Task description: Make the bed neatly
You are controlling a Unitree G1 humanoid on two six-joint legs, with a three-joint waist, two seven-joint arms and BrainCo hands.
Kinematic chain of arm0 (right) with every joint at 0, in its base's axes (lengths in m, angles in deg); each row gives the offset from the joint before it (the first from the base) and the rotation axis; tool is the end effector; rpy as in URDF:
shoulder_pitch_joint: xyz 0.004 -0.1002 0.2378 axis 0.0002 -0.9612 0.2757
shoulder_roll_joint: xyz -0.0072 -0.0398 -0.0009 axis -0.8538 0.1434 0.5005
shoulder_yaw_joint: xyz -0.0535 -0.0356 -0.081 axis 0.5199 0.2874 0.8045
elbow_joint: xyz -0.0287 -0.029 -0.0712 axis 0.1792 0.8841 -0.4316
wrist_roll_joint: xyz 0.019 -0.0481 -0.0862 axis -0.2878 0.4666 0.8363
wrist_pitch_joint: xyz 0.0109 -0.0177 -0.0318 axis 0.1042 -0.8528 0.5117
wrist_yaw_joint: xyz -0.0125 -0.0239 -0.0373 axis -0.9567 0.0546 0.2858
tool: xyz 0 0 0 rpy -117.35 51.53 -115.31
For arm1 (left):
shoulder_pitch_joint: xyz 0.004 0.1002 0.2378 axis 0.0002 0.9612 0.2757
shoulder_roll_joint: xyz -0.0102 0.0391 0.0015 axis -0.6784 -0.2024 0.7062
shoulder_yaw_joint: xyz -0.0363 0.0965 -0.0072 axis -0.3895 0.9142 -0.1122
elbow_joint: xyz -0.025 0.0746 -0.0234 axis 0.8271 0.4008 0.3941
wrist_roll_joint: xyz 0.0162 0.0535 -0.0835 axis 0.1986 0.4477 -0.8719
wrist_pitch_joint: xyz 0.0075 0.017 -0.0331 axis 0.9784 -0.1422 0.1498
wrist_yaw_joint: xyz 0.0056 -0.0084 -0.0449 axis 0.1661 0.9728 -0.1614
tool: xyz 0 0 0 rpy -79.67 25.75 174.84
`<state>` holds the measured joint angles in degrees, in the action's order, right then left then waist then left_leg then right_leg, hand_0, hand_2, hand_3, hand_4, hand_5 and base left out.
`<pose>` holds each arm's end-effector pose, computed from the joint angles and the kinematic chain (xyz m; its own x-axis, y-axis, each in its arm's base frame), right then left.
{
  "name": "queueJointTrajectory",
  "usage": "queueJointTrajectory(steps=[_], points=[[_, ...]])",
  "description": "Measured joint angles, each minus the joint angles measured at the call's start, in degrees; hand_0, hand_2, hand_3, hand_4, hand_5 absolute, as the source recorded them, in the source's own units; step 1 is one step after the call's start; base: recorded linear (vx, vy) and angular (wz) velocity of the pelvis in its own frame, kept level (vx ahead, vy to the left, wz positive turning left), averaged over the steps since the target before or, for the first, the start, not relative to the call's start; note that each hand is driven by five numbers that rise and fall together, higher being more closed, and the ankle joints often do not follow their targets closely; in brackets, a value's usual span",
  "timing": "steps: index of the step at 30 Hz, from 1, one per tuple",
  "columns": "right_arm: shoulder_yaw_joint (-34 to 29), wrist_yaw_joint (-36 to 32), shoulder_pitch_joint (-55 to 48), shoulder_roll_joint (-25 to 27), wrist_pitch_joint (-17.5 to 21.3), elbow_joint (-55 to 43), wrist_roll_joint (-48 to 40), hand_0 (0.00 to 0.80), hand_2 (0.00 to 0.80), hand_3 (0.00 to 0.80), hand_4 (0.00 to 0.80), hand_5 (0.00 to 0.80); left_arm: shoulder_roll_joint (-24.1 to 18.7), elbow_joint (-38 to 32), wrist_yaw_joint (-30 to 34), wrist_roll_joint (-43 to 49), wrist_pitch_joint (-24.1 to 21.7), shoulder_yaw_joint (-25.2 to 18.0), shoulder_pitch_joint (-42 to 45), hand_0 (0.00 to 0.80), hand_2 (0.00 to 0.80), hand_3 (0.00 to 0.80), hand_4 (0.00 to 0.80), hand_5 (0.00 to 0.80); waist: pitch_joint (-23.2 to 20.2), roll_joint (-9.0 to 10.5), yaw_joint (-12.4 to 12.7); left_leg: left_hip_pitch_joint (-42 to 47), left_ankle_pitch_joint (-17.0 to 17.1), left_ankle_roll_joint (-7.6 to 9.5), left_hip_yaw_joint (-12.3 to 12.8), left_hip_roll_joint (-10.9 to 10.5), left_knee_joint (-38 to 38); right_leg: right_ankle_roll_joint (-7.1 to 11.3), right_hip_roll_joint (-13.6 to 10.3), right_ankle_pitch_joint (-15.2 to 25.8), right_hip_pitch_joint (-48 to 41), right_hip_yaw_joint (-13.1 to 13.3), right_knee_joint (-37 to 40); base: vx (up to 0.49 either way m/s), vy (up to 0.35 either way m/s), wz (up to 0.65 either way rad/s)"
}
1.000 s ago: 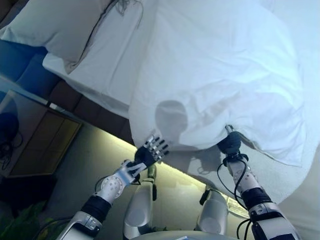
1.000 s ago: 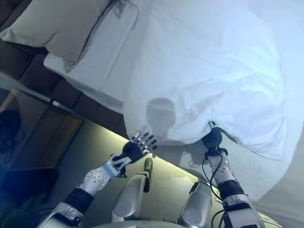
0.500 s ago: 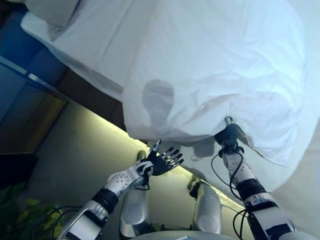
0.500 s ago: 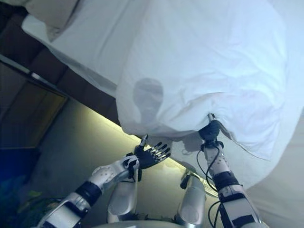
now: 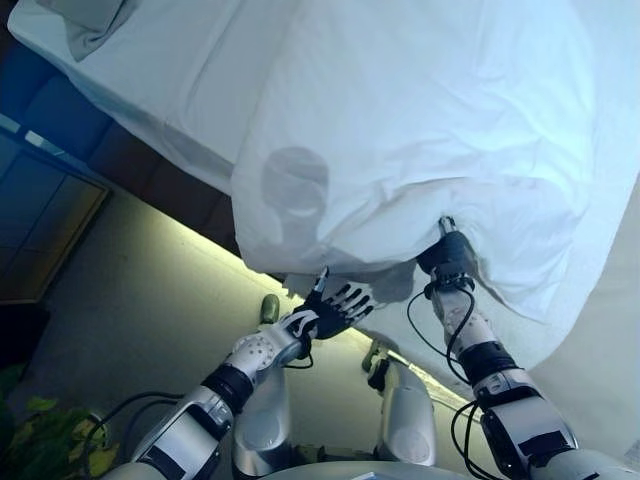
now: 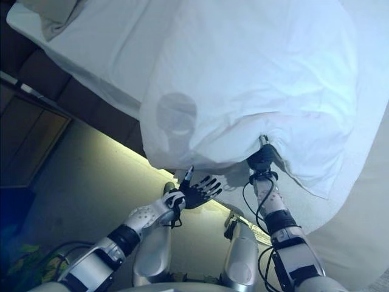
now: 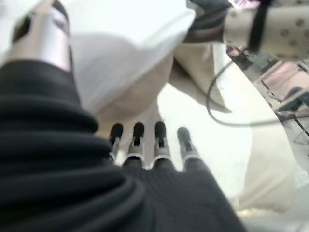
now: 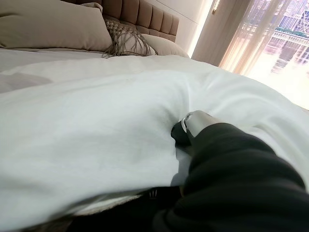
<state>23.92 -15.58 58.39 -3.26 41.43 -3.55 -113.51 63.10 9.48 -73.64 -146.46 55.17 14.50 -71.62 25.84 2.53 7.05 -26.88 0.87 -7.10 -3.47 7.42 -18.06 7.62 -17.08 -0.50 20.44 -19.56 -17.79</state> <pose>0.2855 -0.1837 0.0398 0.9995 -0.0075 0.0318 -0.0286 0.2702 0.9624 0.2395 0.0783 0.0046 0.6275 -0.6881 -0.3645 -0.2794 0.2380 -0.9302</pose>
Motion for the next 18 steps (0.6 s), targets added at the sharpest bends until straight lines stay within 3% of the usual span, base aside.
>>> queueJointTrajectory(steps=[5, 18], points=[[-0.02, 0.72, 0.08, -0.16, 0.01, -0.78, 0.00, 0.800, 0.800, 0.800, 0.800, 0.800, 1.11, 1.23, -1.14, -0.43, -1.36, 0.14, 0.26, 0.000, 0.000, 0.000, 0.000, 0.000, -0.07, 0.25, -0.15, -0.90, -0.25, 0.04, 0.02, 0.01, -0.72, -0.06, -0.01, 0.05, 0.54, 0.01, 0.03, 0.003, 0.005, -0.01], [1.32, 1.71, 3.08, -3.10, 1.15, -1.41, 0.04, 0.800, 0.800, 0.800, 0.800, 0.800, 3.69, 2.61, -2.90, -0.29, -13.34, -2.69, -8.46, 0.000, 0.000, 0.000, 0.000, 0.000, -0.17, 1.47, -3.50, -1.01, -0.85, 0.49, 2.47, 0.59, -2.08, 0.27, 0.01, 1.06, 0.80, 1.25, 0.53, -0.006, 0.050, -0.05]])
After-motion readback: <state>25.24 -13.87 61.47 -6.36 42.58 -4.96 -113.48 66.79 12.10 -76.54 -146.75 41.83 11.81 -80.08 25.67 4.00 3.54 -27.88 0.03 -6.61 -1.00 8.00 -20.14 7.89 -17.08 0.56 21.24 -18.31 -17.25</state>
